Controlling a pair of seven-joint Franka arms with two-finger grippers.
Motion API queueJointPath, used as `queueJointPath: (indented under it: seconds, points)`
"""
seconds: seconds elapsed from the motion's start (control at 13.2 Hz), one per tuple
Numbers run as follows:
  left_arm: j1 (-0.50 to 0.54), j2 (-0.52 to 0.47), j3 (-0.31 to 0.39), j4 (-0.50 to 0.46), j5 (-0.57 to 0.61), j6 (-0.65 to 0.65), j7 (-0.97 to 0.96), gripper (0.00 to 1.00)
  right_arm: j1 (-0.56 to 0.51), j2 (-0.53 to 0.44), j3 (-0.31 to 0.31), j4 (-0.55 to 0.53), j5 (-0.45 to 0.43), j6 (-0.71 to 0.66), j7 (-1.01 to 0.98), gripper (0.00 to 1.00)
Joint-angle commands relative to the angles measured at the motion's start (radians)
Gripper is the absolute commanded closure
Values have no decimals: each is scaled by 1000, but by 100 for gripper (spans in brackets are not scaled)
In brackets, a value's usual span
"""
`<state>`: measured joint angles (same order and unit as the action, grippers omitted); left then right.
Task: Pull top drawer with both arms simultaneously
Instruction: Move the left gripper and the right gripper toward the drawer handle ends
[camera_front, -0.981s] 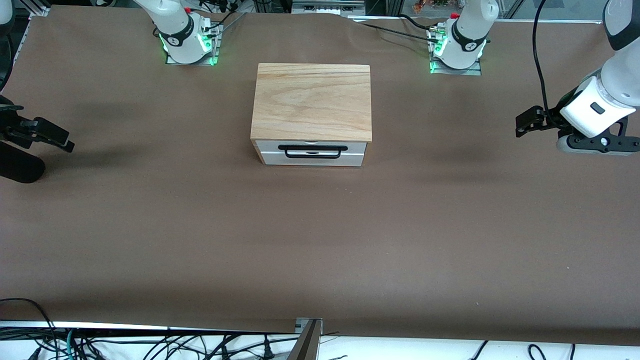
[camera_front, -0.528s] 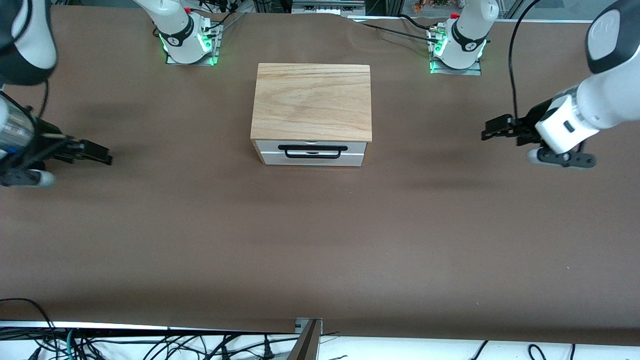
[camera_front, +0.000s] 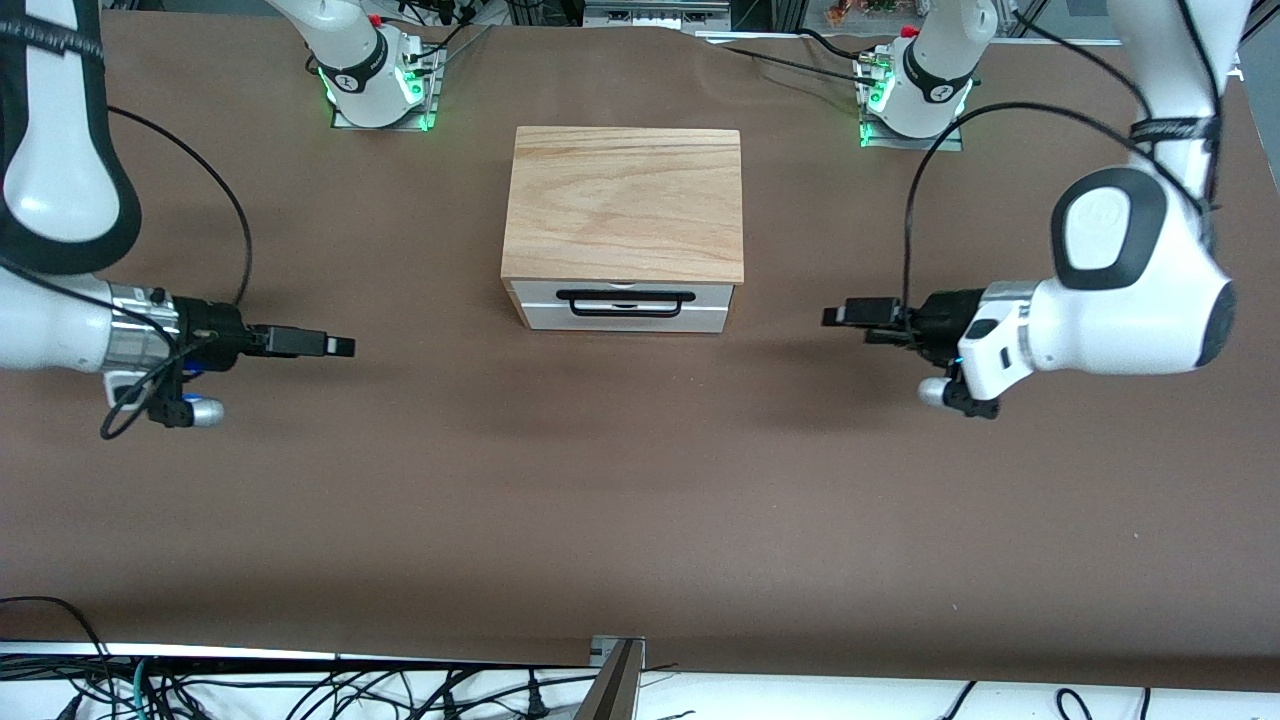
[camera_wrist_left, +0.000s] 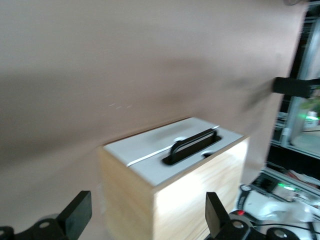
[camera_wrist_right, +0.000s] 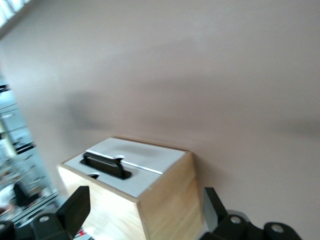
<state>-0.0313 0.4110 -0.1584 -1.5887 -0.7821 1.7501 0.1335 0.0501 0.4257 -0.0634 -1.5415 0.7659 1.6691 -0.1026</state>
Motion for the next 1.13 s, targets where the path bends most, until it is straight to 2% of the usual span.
queueJointPath:
  seconds: [0.0,0.23,0.3,0.53,0.68,0.91,1.06]
  points:
    - [4,72,-48,36,-154,64,95,0,-9,71,2,-28,187,-5,-190,0]
    - [-25,150,-69,32,-250,107,268,0,4,143,7,-101,393,8,-423,0]
    - [-28,181,-70,26,-322,106,360,0,19,175,8,-118,461,0,-515,0]
    - [-68,238,-70,-40,-555,108,587,0,91,231,8,-169,597,-3,-670,0]
    - [-87,265,-70,-106,-627,108,726,0,146,235,8,-216,699,7,-718,0]
    - [-136,284,-70,-200,-814,109,866,0,198,243,8,-256,763,9,-787,0]
    - [-182,299,-69,-235,-949,108,948,10,221,242,8,-285,763,0,-833,0]
